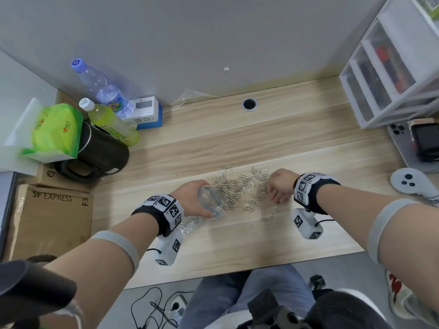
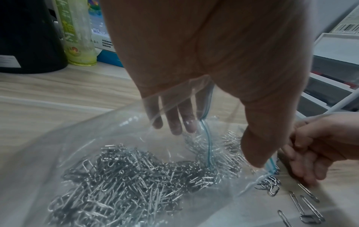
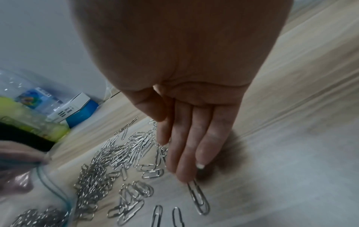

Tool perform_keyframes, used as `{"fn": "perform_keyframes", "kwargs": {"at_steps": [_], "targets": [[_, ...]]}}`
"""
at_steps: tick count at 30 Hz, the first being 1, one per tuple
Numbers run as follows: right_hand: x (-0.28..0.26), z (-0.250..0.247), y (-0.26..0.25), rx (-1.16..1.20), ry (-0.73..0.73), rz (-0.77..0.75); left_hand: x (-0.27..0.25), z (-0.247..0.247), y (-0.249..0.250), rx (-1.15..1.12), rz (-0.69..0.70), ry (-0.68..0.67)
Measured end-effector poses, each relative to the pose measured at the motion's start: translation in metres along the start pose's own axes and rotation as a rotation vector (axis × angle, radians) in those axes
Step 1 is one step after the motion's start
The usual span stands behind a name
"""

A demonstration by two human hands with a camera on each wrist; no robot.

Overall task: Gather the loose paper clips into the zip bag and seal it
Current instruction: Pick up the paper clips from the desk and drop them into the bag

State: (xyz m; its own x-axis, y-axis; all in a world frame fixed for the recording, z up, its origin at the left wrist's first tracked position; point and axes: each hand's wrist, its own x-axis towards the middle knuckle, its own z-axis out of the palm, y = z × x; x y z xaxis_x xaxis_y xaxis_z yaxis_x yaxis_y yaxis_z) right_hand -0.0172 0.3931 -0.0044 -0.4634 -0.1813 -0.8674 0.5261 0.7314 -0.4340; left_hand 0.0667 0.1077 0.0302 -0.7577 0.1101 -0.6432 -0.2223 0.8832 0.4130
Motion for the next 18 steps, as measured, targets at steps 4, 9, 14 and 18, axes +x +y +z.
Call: {"fn": "perform_keyframes", "kwargs": {"at_steps": [4,9,14,18], "targets": [[0.0,0.011,0.005,-0.15,-0.237,0.136,-0.001,0.001,-0.001,-0.007,-0.006,-0.003],[0.006,0.033,0.014,-0.216,-0.357,0.166,-0.003,0.002,-0.004,-0.02,-0.015,-0.001],[0.014,0.045,0.001,0.047,-0.265,0.017,-0.006,0.004,-0.007,-0.048,-0.009,0.018],[0.015,0.048,-0.009,0.058,-0.153,-0.05,-0.008,0.003,-0.009,-0.058,-0.014,0.019]]}}
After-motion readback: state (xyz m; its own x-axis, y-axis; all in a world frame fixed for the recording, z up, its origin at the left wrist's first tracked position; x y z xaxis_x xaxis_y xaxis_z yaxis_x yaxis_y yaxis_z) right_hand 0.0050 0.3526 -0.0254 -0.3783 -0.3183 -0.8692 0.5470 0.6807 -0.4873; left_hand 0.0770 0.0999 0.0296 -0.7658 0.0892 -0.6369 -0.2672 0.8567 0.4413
